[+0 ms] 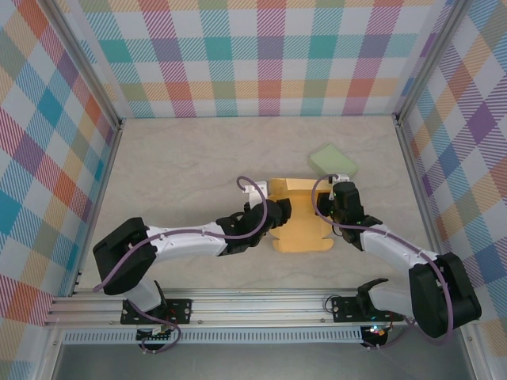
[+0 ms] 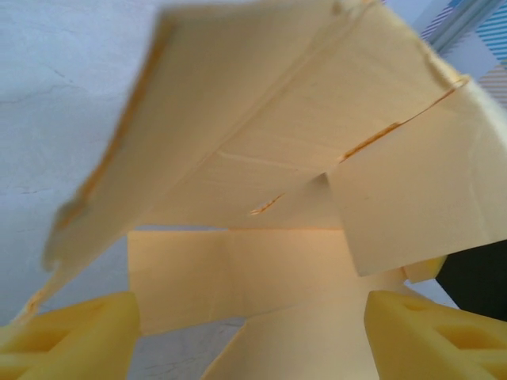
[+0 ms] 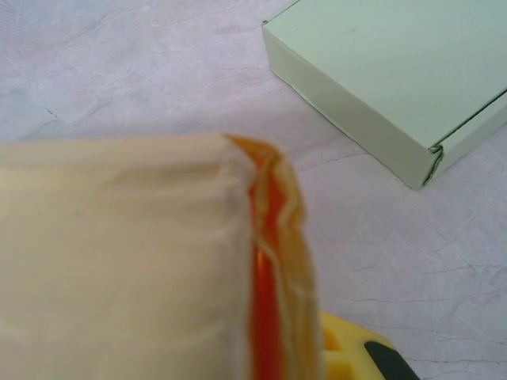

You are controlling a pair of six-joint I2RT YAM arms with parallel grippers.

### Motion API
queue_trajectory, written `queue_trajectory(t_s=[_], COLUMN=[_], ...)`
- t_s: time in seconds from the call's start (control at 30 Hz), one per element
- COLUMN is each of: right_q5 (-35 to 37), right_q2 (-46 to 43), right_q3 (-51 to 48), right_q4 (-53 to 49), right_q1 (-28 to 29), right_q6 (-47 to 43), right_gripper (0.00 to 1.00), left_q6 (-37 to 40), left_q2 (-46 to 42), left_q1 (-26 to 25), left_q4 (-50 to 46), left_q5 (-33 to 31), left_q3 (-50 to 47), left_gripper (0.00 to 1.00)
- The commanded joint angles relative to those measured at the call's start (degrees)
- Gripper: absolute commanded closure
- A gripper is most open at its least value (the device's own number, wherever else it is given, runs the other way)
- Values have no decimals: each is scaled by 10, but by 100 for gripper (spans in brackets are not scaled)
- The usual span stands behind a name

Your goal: Fold the paper box

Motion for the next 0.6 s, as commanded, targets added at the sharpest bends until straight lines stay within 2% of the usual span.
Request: queue_trajectory(t_s=[0.0,0.13,0.33,0.57], right_q5=[-7,-8,-11,-14], right_q2=[-12,-13,-14,-8], right_q3=[-5,-6,-8,-8], right_q4=[15,17,21,22], right_q1=[3,3,4,4], right_q6=[4,5,5,6], right_gripper=[100,100,100,100], left_q6=[-18,-18,4,60], left_q2=[6,17,46,42], left_q1=[11,21,30,27], left_q4=[-31,-31,-7,43], left_q5=[-15,6,35,52], left_q3=[10,16,36,44], left_gripper=[22,19,19,37])
